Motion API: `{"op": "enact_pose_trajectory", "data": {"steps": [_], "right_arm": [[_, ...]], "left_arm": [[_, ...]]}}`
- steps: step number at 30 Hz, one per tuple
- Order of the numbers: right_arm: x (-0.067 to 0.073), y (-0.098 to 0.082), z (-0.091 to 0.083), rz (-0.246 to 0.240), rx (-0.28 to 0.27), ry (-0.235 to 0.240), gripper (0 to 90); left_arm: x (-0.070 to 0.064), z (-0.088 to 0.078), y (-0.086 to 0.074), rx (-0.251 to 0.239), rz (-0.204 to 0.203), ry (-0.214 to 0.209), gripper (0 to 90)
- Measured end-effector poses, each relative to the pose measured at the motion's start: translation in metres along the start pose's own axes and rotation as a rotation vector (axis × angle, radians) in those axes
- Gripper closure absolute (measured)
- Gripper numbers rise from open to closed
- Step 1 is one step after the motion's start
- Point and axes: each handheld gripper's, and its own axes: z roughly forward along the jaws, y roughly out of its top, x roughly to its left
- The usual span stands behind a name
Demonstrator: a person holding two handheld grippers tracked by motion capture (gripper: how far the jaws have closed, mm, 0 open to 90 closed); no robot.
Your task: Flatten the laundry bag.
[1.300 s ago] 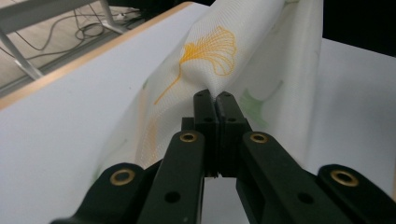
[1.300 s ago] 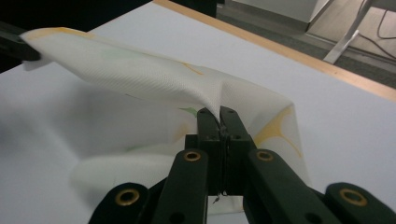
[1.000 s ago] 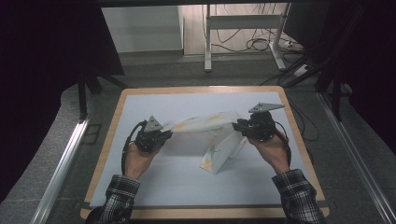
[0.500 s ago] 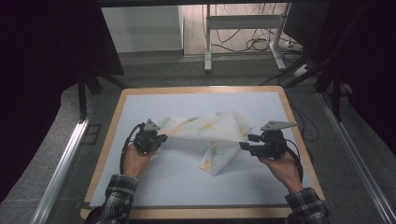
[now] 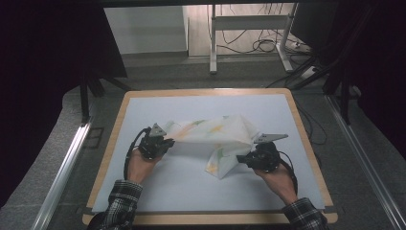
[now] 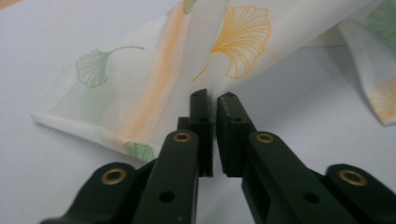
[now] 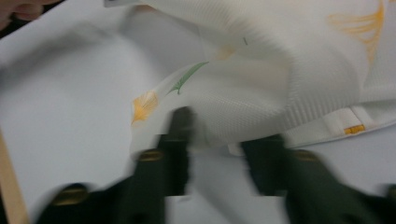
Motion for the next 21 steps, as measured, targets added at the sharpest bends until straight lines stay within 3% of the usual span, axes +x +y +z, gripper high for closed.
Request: {"op": "enact_pose_trajectory", "data": {"steps": [1,2,3,5,6,9,10,11,12,14,18,19,21], "right_arm": [[0.0,0.0,0.0,0.0,0.0,0.0,79.1],[0.001,0.002,0.001,0.0,-0.001,-0.008,85.8],[0.002,0.007,0.003,-0.004,-0.011,-0.014,88.1],[0.003,0.01,0.003,-0.003,-0.019,-0.008,88.1],[0.005,0.017,0.001,-0.004,-0.026,0.009,88.2],[0.008,0.025,-0.002,-0.01,-0.039,0.03,88.2],[0.012,0.035,-0.005,-0.019,-0.054,0.035,88.1],[0.012,0.035,-0.005,-0.019,-0.054,0.035,88.1],[0.015,0.046,-0.009,-0.025,-0.062,0.042,88.2],[0.017,0.05,-0.01,-0.026,-0.064,0.038,88.2],[0.019,0.062,-0.012,-0.021,-0.078,0.049,88.2],[0.02,0.064,-0.012,-0.016,-0.083,0.055,88.2],[0.02,0.065,-0.013,-0.012,-0.085,0.062,88.2]], "left_arm": [[0.0,0.0,0.0,0.0,0.0,0.0,79.4],[-0.002,-0.004,0.001,-0.01,0.007,0.004,79.4],[-0.004,-0.008,0.002,-0.02,0.011,0.004,72.1],[-0.009,-0.019,0.005,-0.052,0.018,0.002,69.2],[-0.016,-0.03,0.009,-0.09,0.03,-0.017,63.9],[-0.024,-0.04,0.013,-0.119,0.042,-0.041,59.9],[-0.035,-0.044,0.016,-0.144,0.06,-0.079,56.4],[-0.035,-0.044,0.016,-0.144,0.06,-0.079,56.1],[-0.047,-0.042,0.018,-0.147,0.083,-0.118,54.8],[-0.051,-0.04,0.019,-0.149,0.092,-0.135,53.1],[-0.071,-0.023,0.021,-0.146,0.131,-0.213,42.0],[-0.081,-0.012,0.022,-0.127,0.155,-0.237,41.2],[-0.086,-0.007,0.022,-0.116,0.169,-0.249,38.8]]}}
